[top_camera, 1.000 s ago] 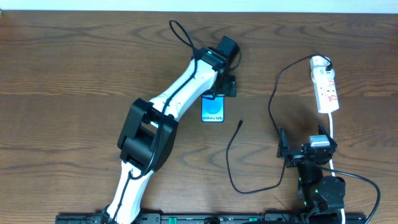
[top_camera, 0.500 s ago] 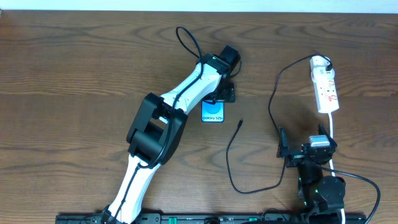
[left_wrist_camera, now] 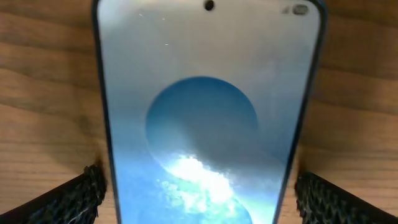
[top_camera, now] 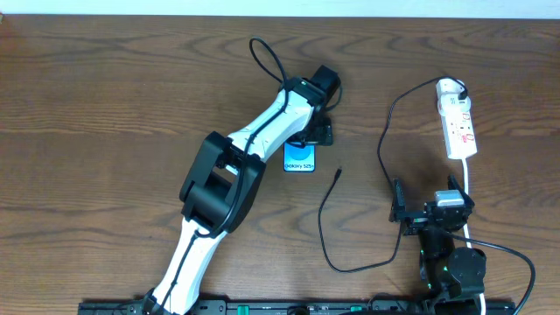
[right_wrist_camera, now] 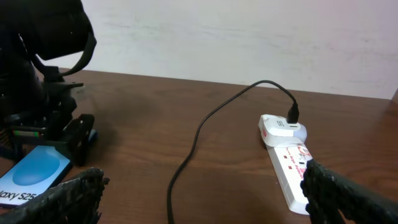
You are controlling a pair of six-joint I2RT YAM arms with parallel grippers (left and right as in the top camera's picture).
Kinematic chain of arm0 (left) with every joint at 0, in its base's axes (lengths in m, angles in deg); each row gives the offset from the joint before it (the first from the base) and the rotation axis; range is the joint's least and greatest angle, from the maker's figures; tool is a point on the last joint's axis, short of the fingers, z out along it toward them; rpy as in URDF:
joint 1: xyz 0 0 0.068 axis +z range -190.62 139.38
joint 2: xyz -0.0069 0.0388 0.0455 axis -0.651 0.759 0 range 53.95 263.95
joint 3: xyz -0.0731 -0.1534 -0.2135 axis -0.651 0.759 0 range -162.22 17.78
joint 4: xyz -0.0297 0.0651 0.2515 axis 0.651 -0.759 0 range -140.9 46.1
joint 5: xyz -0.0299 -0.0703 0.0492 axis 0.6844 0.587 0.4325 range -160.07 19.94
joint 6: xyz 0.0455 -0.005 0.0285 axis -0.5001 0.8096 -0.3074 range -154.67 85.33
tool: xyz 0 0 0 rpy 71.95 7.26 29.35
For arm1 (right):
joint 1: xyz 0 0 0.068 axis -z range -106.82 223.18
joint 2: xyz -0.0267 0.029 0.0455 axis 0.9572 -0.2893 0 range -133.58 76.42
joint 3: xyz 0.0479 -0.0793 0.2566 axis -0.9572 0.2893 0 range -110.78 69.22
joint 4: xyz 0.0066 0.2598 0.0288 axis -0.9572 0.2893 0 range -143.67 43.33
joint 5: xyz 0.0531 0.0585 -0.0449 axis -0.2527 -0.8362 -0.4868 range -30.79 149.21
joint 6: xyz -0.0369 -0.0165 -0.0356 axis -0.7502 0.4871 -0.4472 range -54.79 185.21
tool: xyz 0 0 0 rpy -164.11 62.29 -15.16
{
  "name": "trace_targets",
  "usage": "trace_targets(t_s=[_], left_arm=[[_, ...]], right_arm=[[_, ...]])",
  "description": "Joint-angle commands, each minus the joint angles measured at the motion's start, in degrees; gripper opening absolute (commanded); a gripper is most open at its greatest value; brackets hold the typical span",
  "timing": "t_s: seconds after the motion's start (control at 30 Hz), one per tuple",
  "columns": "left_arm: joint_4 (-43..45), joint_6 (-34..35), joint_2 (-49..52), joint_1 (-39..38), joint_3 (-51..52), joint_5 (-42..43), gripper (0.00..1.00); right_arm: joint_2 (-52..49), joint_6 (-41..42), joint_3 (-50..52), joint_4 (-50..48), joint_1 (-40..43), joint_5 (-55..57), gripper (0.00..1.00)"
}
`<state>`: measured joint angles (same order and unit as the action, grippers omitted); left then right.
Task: Plug charger to phone and switch on socket
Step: 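Lower the left gripper and close it on the phone's long edges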
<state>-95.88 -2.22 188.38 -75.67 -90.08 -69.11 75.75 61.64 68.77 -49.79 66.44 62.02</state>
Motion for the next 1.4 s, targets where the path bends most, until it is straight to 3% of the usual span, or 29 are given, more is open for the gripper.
trace_targets(t_s=[0.0, 0.53, 0.9, 1.37], left_arm=[[0.09, 0.87, 0.02, -0.39, 0.5, -0.17, 0.99], [-1.49, 0.59, 0.0, -0.39, 0.5, -0.35, 0.99], [-1.46, 0.42, 0.0, -0.39, 0.48, -0.79, 0.81], [-1.92, 0.42, -0.52, 1.11, 0.28, -0.72, 0.74]], right_arm=[[0.35, 0.11, 0.13, 0.17, -0.44, 0.26, 0.99], [0.35, 0.11, 0.13, 0.17, -0.44, 0.26, 0.99], [0.35, 0.09, 0.13, 0.17, -0.44, 0.26, 0.99], [0.35, 0.09, 0.13, 0.17, -0.44, 0.26, 0.99]])
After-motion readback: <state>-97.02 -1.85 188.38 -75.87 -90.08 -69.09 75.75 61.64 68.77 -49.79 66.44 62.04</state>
